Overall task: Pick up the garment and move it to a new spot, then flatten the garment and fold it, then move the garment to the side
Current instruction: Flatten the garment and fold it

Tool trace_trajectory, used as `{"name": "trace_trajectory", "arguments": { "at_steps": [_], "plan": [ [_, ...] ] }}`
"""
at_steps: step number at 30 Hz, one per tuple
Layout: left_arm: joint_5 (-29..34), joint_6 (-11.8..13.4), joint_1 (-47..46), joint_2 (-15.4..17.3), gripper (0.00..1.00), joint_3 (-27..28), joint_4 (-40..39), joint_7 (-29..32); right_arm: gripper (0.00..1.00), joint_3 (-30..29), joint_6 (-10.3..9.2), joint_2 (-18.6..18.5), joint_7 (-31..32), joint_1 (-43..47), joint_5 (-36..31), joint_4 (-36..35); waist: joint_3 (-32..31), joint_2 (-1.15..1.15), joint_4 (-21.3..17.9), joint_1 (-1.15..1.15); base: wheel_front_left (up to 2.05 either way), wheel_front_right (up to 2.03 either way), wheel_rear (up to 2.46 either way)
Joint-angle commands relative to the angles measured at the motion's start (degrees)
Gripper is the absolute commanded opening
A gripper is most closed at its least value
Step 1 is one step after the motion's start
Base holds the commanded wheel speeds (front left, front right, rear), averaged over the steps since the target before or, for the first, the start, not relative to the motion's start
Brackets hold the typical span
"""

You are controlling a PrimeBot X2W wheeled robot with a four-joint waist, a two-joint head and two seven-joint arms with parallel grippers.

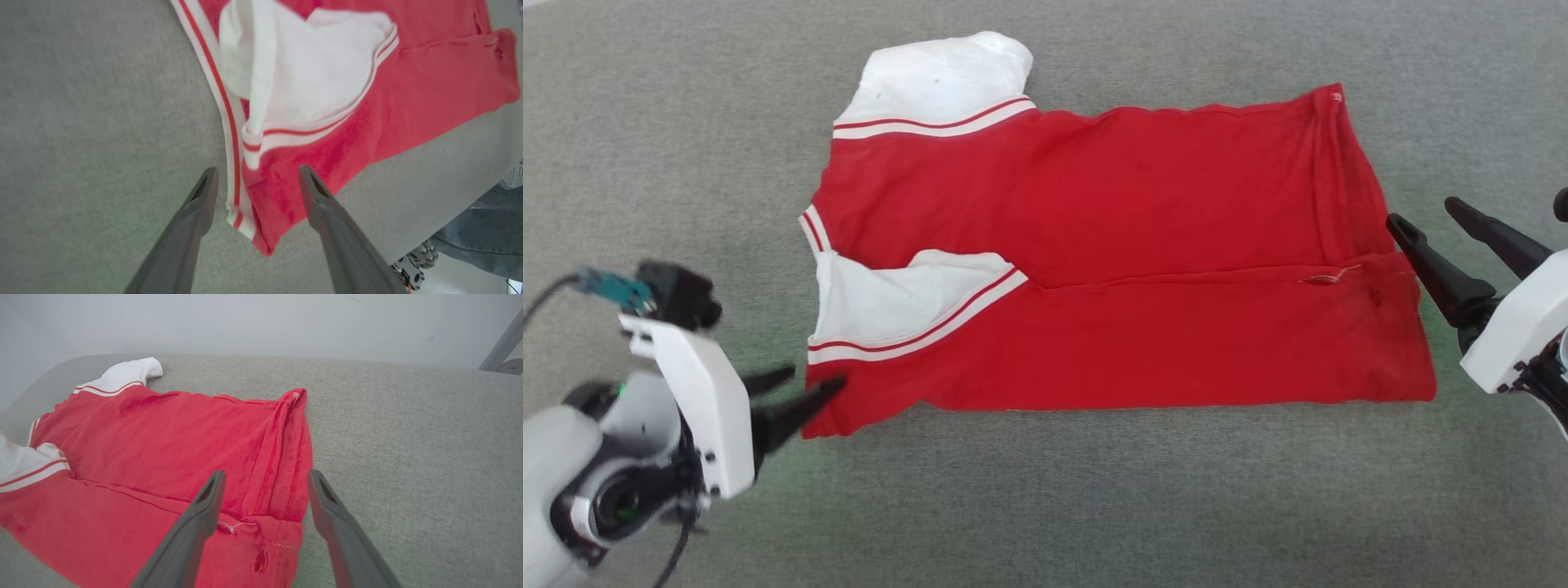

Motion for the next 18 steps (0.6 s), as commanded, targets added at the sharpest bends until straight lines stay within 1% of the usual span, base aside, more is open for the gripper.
{"name": "trace_trajectory", "arguments": {
  "at_steps": [1,4,7,8,10,13,14,15,16,17,18],
  "plan": [
    [-1.15,1.71,1.4,0.73,1.0,-0.81,-1.08,2.25,1.0,-0.02,-0.05,0.37,0.31,-0.6,-0.22,-0.33,0.0,0.0,-0.57,0.0,0.0,0.0,0.0],
    [-3.3,3.58,2.8,1.41,1.0,-1.54,-2.12,5.04,1.0,0.1,-0.05,0.6,0.63,-0.94,-0.43,-0.91,0.01,0.0,-1.38,0.0,0.0,0.0,0.0],
    [-3.94,4.25,3.64,2.29,1.0,-2.21,-2.14,6.8,1.0,0.1,-0.04,0.73,0.76,-1.11,-0.57,-1.33,0.29,0.0,-2.17,0.0,0.0,0.0,0.0],
    [-4.69,4.6,3.8,2.06,1.0,-2.05,-1.62,7.01,1.0,0.03,-0.05,0.74,0.71,-1.1,-0.56,-1.44,0.46,0.0,-2.36,0.0,0.0,0.0,0.0],
    [-3.68,4.82,3.26,1.51,1.0,-2.87,0.26,7.69,1.0,-0.15,-0.04,0.77,0.75,-1.23,-0.58,-1.77,1.09,0.0,-2.87,0.0,0.0,0.0,0.0],
    [-4.3,4.02,2.89,-0.65,1.0,-2.71,2.14,7.05,1.0,-0.03,-0.05,0.67,1.37,-1.1,-0.79,-2.12,1.72,0.0,-3.41,0.0,0.0,0.0,0.0],
    [-4.56,3.81,2.72,-1.27,0.86,-2.47,2.9,6.58,1.0,0.06,-0.05,0.5,1.7,-0.95,-0.79,-2.21,1.9,0.0,-3.58,0.0,0.0,0.0,0.0],
    [-4.95,3.3,2.65,-1.79,0.5,-2.38,3.25,6.51,1.0,0.01,-0.05,0.28,1.89,-0.77,-0.66,-2.4,2.03,0.0,-3.69,0.0,0.0,0.0,0.0],
    [-4.95,3.3,2.65,-1.79,0.5,-2.38,3.25,6.51,1.0,0.01,-0.05,0.28,1.89,-0.77,-0.66,-2.4,2.03,0.0,-3.69,0.0,0.0,0.0,0.0],
    [-5.39,2.83,2.64,-2.37,0.4,-2.26,3.5,6.35,1.0,-0.08,-0.04,0.03,2.2,-0.54,-0.65,-2.6,2.15,0.0,-3.77,0.0,0.0,0.0,0.0],
    [-5.61,2.39,2.62,-2.7,0.22,-2.18,3.71,6.1,1.0,-0.18,-0.05,-0.26,2.76,-0.23,-0.65,-2.78,2.24,0.0,-3.83,0.0,0.0,0.0,0.0]
  ]
}}
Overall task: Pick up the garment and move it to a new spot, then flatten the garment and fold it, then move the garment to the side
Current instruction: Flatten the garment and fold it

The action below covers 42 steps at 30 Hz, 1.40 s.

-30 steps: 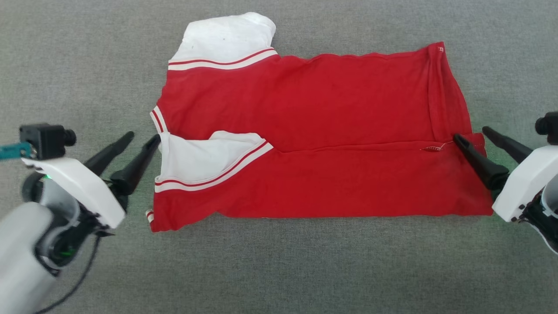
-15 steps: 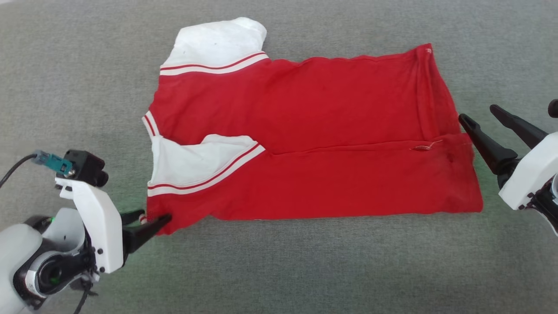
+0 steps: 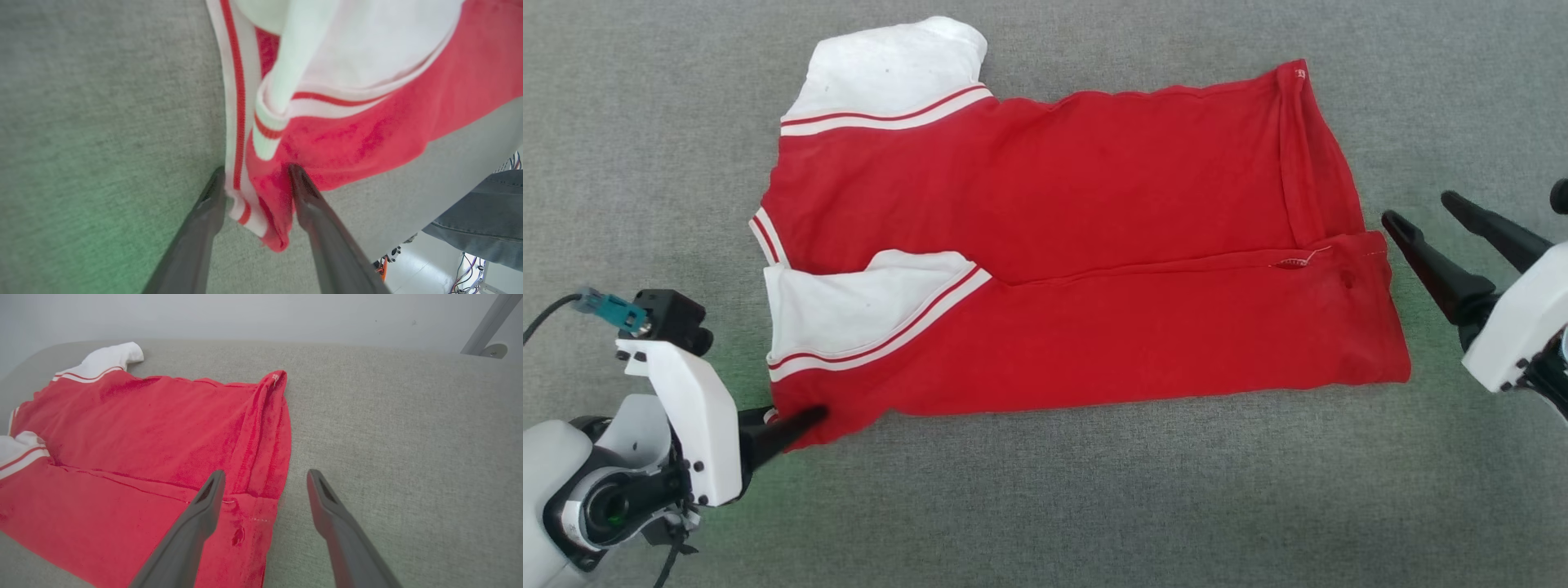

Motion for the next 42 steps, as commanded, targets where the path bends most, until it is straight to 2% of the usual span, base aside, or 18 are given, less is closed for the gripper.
{"name": "trace_trajectory", "arguments": {
  "at_steps": [1,7,14,24,25,26,27,32,42],
  "plan": [
    [-0.72,-0.29,0.0,-2.39,0.0,-0.81,0.68,-0.57,1.0,-0.04,-0.05,-0.28,0.6,0.64,0.03,-0.37,0.13,-0.01,-0.1,0.0,0.0,0.0,0.0],
    [-0.45,-1.29,-0.08,-2.43,0.0,-0.57,0.93,-0.78,1.0,0.89,-0.05,-3.31,7.6,2.71,1.4,-2.96,0.47,-0.01,0.13,0.0,0.0,0.0,0.0],
    [0.7,-1.79,-0.61,-3.21,0.0,-0.85,-0.35,-1.28,1.0,4.7,-0.04,-7.15,20.86,3.5,3.25,-6.49,1.32,-0.01,1.14,0.0,0.0,0.0,0.0],
    [2.45,-2.26,-2.38,-5.35,0.0,-0.91,-1.14,-2.33,1.0,8.42,-0.05,-5.68,33.57,2.57,0.16,-1.66,2.8,-0.01,3.52,0.0,0.0,0.0,0.0],
    [2.51,-2.41,-2.36,-5.49,0.0,-0.91,-1.08,-2.51,0.65,9.05,-0.05,-5.35,34.17,2.89,0.08,-1.37,2.83,-0.01,3.66,0.0,0.0,0.0,0.0],
    [2.63,-2.55,-2.31,-5.6,0.0,-0.92,-1.08,-2.73,0.36,9.28,-0.05,-4.91,34.43,3.1,-0.11,-1.09,2.86,-0.01,3.77,0.0,0.0,0.0,0.0],
    [2.59,-2.66,-2.18,-5.77,0.0,-0.82,-1.09,-2.99,0.0,9.48,-0.04,-4.62,34.61,3.23,-0.14,-1.09,2.86,-0.01,3.87,0.0,0.0,0.0,0.0],
    [2.57,-2.81,-1.04,-5.4,0.0,-0.31,-1.45,-4.41,0.0,8.56,-0.04,-4.42,33.0,3.13,0.19,-2.56,2.59,-0.01,4.15,0.0,0.0,0.0,0.0],
    [1.52,-2.18,3.09,-1.32,0.0,0.71,-5.76,-7.11,0.0,5.58,-0.03,-6.34,31.49,6.24,0.42,-7.34,1.04,-0.01,4.62,0.0,0.0,0.0,0.0]
  ]
}}
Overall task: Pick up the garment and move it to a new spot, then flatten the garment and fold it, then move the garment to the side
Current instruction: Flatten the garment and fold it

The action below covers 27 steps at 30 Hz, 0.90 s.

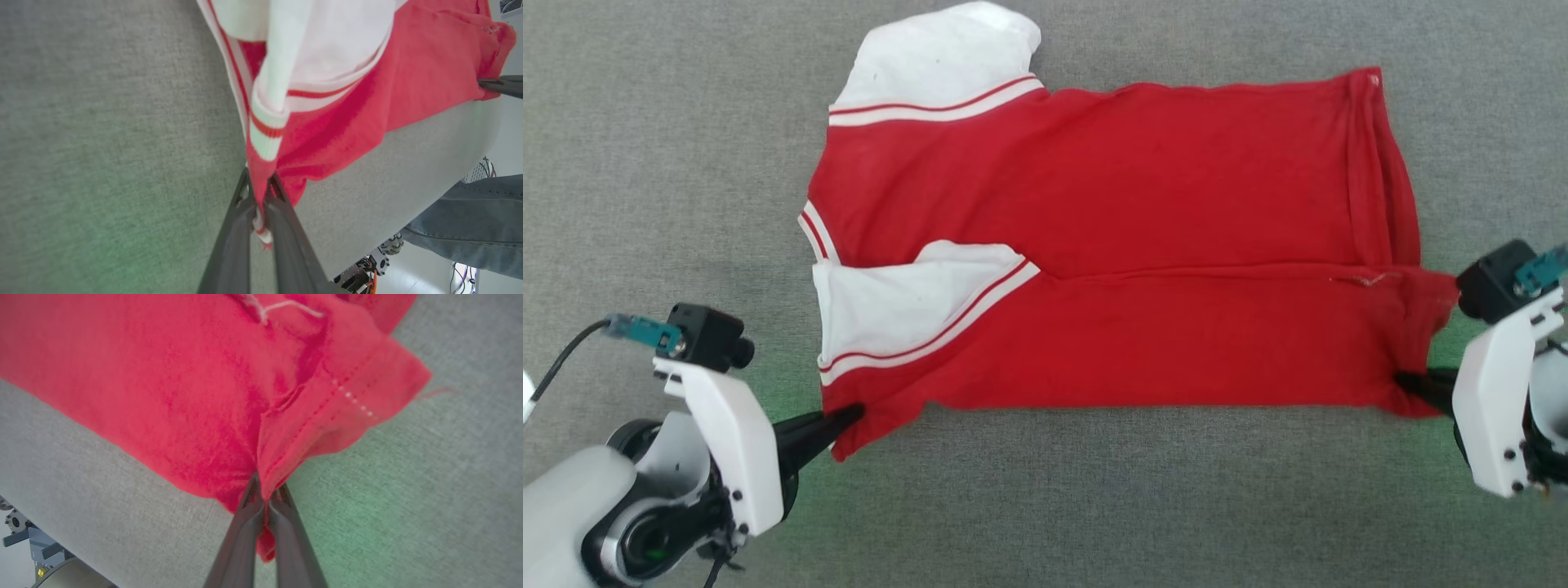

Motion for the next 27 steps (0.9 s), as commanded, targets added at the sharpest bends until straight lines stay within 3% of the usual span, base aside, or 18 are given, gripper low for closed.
{"name": "trace_trajectory", "arguments": {
  "at_steps": [1,15,22,23,24,25,26,27],
  "plan": [
    [-0.15,0.33,0.83,0.24,0.0,0.14,-0.25,-0.43,0.0,0.28,-0.03,0.11,0.41,1.24,0.06,-0.07,-0.12,0.0,0.06,0.0,0.0,0.0,0.0],
    [-2.82,2.75,9.38,7.72,0.0,-0.24,-8.62,-2.47,0.0,-7.67,-0.03,-2.6,4.77,16.11,0.85,-10.86,-1.7,0.0,0.04,0.0,0.0,0.0,0.0],
    [-4.8,3.27,12.46,9.54,0.0,-0.07,-11.47,-3.94,0.0,-12.09,-0.03,-0.95,5.76,22.19,1.18,-15.4,-2.11,0.0,0.15,0.0,0.0,0.0,0.0],
    [-4.49,3.2,12.42,9.2,0.0,0.0,-11.42,-4.44,0.24,-12.39,-0.03,-0.76,5.45,22.36,0.83,-15.83,-2.19,0.0,0.17,0.0,0.0,0.0,0.0],
    [-4.17,3.24,12.34,8.89,0.23,0.12,-11.19,-4.88,0.46,-12.69,-0.03,-0.41,5.05,22.45,0.49,-16.05,-2.3,0.0,0.17,0.0,0.0,0.0,0.0],
    [-3.99,3.22,12.28,8.62,0.58,0.11,-10.96,-5.13,0.99,-12.86,-0.03,-0.15,4.77,22.47,0.13,-16.21,-2.46,0.0,0.17,0.0,0.0,0.0,0.0],
    [-3.97,3.11,12.32,8.43,1.0,-0.01,-10.81,-5.28,1.0,-13.04,-0.03,0.11,4.39,22.42,-0.08,-16.17,-2.65,0.0,0.15,0.0,0.0,0.0,0.0],
    [-3.76,2.82,12.3,8.28,1.0,-0.06,-10.77,-5.45,1.0,-13.38,-0.03,0.52,3.78,22.29,-0.27,-16.14,-2.81,0.0,0.13,0.0,0.0,0.0,0.0]
  ]
}}
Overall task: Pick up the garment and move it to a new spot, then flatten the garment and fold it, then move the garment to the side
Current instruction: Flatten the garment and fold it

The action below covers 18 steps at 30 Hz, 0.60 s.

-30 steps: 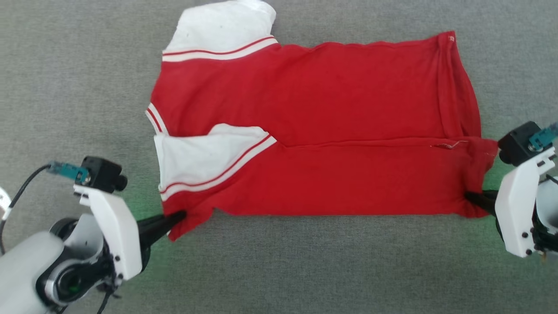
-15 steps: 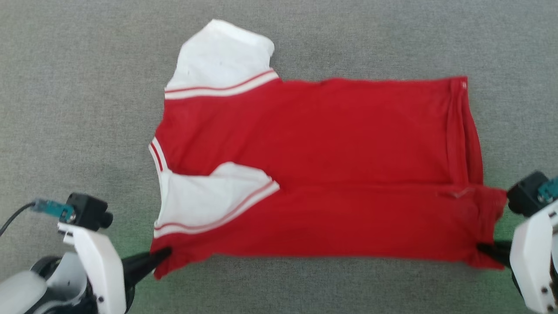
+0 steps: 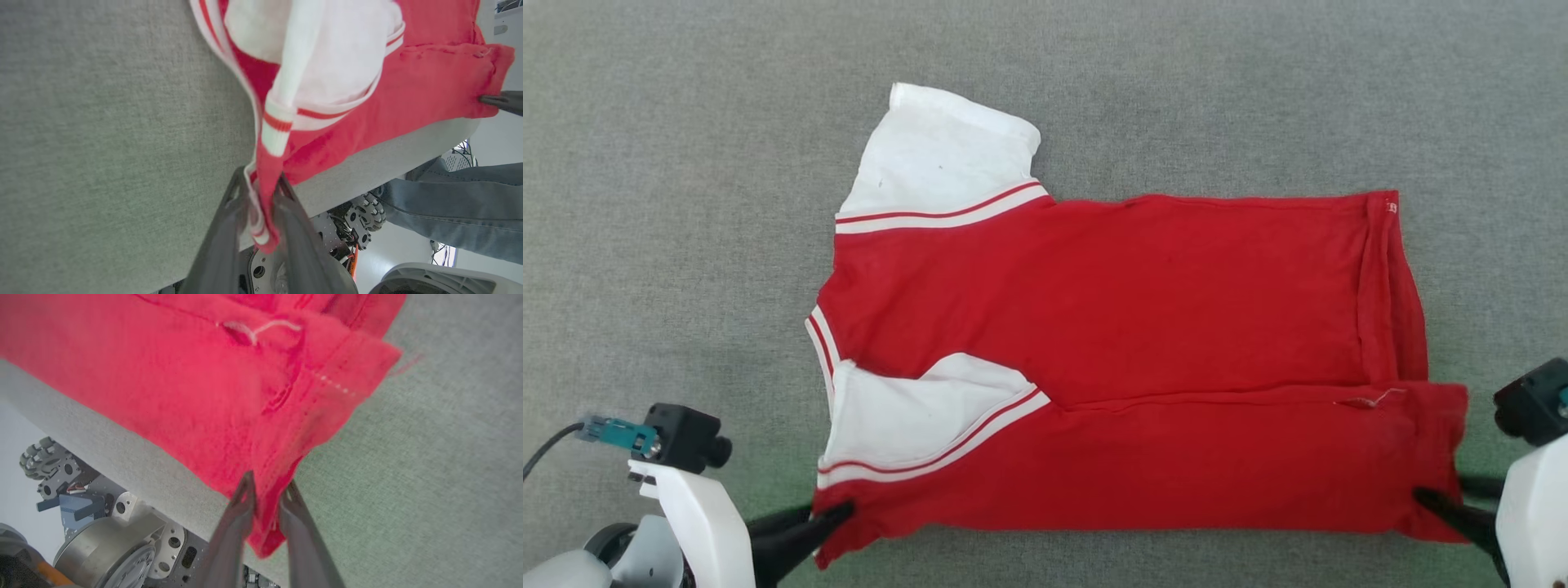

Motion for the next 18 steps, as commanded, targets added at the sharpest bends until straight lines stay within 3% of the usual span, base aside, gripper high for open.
{"name": "trace_trajectory", "arguments": {
  "at_steps": [1,7,13,14,18],
  "plan": [
    [0.46,-0.31,0.32,-0.36,1.0,0.31,0.2,-1.01,1.0,-0.88,-0.03,1.02,-1.31,-0.2,-0.46,0.05,-0.38,0.0,-0.05,0.0,0.0,0.0,0.0],
    [1.18,-0.46,1.46,-1.54,1.0,2.41,1.57,-7.35,1.0,-3.98,-0.03,4.35,-8.58,-2.98,-3.11,-0.3,-1.52,0.0,-0.31,0.0,0.0,0.0,0.0],
    [4.26,1.24,0.93,-4.52,1.0,6.12,6.46,-18.39,1.0,-2.4,-0.04,9.1,-24.83,-8.13,-10.77,2.38,-2.22,0.0,-1.4,0.0,0.0,0.0,0.0],
    [4.67,1.28,0.34,-5.85,1.0,7.59,8.34,-21.79,1.0,-1.49,-0.04,11.38,-30.67,-10.27,-12.83,3.97,-2.34,0.0,-2.37,0.0,0.0,0.0,0.0],
    [5.71,1.26,-1.26,-7.29,1.0,9.86,11.45,-25.85,1.0,0.32,-0.03,14.91,-38.55,-12.96,-15.18,6.54,-2.19,0.0,-4.54,0.0,0.0,0.0,0.0]
  ]
}}
